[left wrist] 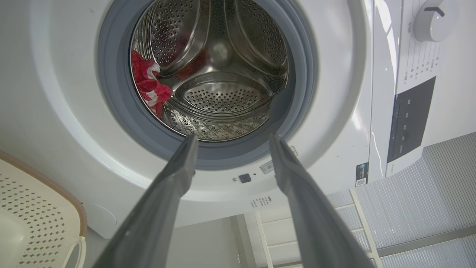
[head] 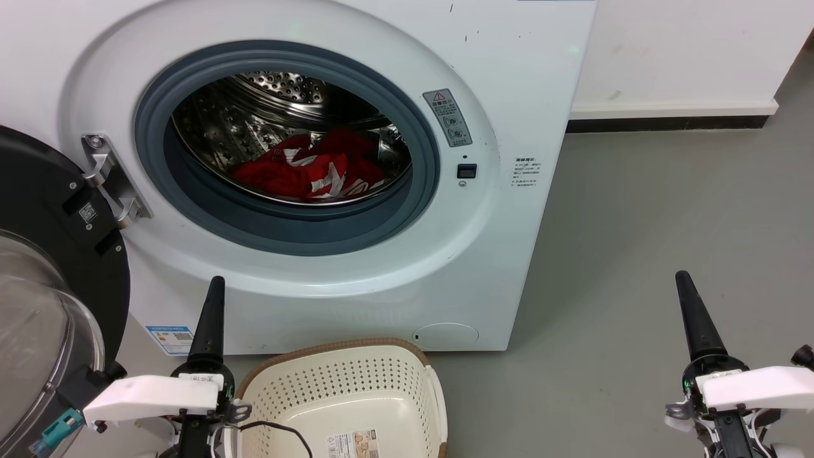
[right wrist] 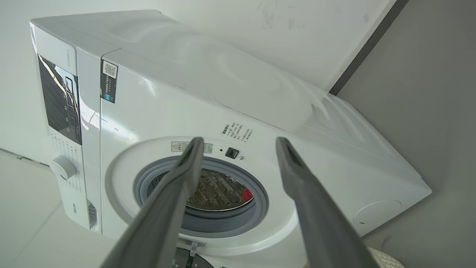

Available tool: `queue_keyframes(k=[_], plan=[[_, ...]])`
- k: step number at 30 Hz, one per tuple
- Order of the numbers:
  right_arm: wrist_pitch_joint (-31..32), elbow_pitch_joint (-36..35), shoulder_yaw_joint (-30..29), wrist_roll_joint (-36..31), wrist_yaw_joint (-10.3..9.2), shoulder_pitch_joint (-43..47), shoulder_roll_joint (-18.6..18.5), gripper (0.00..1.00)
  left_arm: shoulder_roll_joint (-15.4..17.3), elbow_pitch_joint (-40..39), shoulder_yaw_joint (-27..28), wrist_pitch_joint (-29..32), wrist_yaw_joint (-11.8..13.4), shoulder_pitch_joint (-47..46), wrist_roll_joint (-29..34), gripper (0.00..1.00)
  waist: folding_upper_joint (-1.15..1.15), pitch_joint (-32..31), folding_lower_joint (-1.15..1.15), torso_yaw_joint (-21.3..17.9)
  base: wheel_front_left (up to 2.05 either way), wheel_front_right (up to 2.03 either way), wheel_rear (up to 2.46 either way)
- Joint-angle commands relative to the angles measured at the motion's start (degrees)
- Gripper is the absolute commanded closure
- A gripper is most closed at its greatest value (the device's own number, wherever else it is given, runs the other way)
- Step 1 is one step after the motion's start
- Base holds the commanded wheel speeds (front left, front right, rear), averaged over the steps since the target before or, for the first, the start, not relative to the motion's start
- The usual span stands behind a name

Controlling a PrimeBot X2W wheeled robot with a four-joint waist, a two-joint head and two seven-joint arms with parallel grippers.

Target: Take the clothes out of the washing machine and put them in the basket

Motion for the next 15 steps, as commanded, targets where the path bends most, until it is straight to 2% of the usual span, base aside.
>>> queue_keyframes(k=[1, 15], plan=[[-0.60, -1.72, 0.14, -3.02, 0.01, -0.40, -0.16, 0.00, 0.19, -1.58, 0.15, -0.54, -0.09, -0.54, 2.44, 0.00, 0.00, 0.02, 0.00, -0.01, 0.00, 0.00, 0.00], [-3.59, -4.74, 0.11, -22.84, 0.01, 1.11, -0.15, 0.00, 0.09, -4.80, -0.13, -3.54, -0.12, 0.54, 20.42, 0.00, 0.00, 0.13, 0.00, 0.20, 0.00, 0.00, 0.00]])
